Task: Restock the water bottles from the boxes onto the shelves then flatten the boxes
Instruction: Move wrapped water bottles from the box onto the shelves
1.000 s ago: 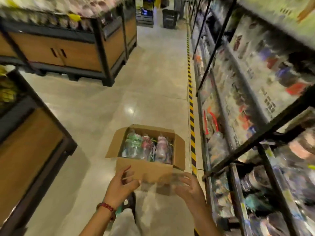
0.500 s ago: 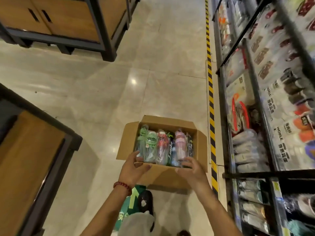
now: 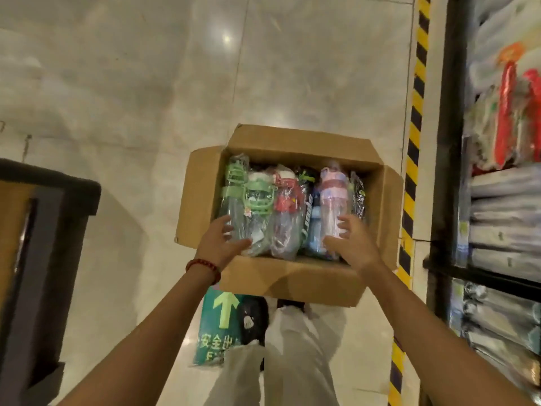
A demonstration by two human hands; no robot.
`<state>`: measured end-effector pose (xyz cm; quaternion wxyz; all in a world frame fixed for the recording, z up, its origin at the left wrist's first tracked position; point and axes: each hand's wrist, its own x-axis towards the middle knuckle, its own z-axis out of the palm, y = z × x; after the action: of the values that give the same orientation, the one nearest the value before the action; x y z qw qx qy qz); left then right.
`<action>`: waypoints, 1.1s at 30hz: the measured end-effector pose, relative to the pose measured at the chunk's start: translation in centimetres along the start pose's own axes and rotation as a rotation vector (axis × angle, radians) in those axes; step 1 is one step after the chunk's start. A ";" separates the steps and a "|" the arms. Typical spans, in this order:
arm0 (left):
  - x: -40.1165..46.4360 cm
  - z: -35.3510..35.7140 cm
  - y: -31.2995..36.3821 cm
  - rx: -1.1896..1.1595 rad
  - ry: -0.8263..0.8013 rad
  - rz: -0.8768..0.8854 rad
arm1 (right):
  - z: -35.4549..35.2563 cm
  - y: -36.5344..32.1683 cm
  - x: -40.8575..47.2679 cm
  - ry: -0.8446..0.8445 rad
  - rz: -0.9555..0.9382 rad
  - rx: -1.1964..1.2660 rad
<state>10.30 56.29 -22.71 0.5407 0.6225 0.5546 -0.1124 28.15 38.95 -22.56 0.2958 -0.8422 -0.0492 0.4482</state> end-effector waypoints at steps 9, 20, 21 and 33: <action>13.5 8.5 -4.4 0.185 0.130 -0.040 | 2.4 7.3 15.1 0.179 0.048 -0.279; 17.4 12.8 -4.3 0.462 0.429 -0.180 | 5.5 9.4 19.6 0.328 0.194 -0.344; 17.5 13.0 -4.1 0.468 0.441 -0.204 | 5.7 9.4 19.7 0.343 0.200 -0.350; 16.6 14.4 -6.2 0.105 0.538 0.015 | 5.5 11.5 18.9 0.211 0.173 -0.147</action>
<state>17.89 52.99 -44.06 0.3418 0.6612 0.6670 0.0326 32.96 38.57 -44.83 0.1970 -0.9051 0.0221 0.3761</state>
